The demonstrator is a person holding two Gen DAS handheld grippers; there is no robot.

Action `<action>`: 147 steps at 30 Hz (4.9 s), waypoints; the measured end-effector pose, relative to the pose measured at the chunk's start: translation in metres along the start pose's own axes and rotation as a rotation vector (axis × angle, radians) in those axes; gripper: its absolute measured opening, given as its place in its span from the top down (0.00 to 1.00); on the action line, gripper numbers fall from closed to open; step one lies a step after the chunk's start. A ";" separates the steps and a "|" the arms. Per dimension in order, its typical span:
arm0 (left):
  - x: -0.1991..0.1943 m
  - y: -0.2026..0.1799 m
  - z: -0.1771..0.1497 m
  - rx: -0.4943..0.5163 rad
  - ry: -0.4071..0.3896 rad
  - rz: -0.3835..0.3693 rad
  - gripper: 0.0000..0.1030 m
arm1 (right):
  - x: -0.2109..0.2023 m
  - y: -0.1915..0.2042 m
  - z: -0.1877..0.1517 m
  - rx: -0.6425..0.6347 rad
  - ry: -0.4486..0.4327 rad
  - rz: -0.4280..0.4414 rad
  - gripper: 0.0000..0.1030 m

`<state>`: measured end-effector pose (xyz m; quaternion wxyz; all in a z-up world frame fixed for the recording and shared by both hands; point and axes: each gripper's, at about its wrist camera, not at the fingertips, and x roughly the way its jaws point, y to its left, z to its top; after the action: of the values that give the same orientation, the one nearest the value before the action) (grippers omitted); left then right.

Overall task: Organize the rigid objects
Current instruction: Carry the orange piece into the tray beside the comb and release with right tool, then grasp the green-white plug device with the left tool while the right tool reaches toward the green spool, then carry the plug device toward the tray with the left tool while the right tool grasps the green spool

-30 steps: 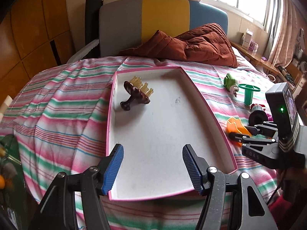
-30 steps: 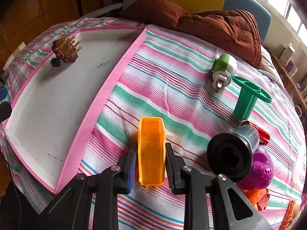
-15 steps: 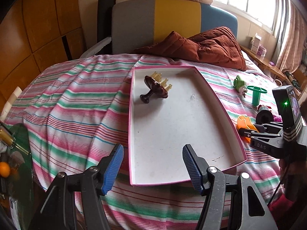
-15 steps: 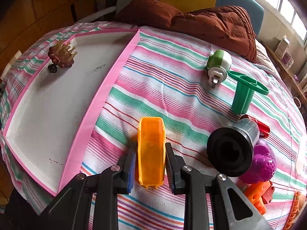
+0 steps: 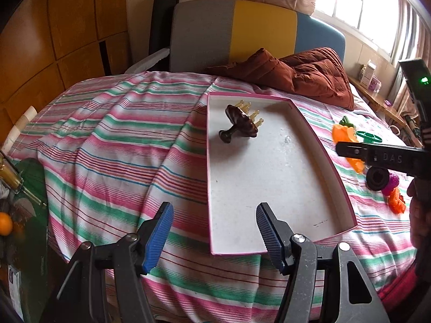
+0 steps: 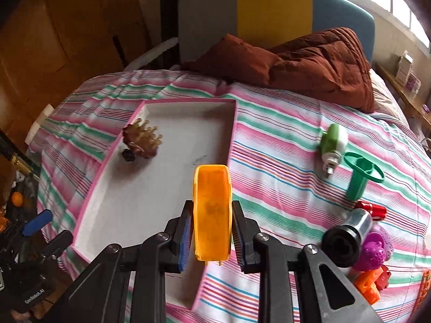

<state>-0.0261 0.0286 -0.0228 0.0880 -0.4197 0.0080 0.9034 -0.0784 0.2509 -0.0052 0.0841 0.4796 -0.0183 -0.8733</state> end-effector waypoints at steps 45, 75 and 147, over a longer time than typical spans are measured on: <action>-0.001 0.026 -0.008 -0.046 0.027 0.042 0.37 | 0.030 0.065 0.015 0.006 0.004 0.096 0.64; 0.010 -0.073 0.026 0.170 0.036 -0.067 0.37 | -0.054 -0.227 -0.038 0.568 -0.204 -0.341 0.64; 0.040 -0.116 0.069 0.155 0.146 -0.479 0.59 | 0.036 -0.192 0.027 0.054 0.151 -0.242 0.59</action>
<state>-0.0843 0.1552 -0.0013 0.3303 -0.4655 -0.0160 0.8209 -0.1450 0.4328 -0.0421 -0.0337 0.5447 0.0224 -0.8377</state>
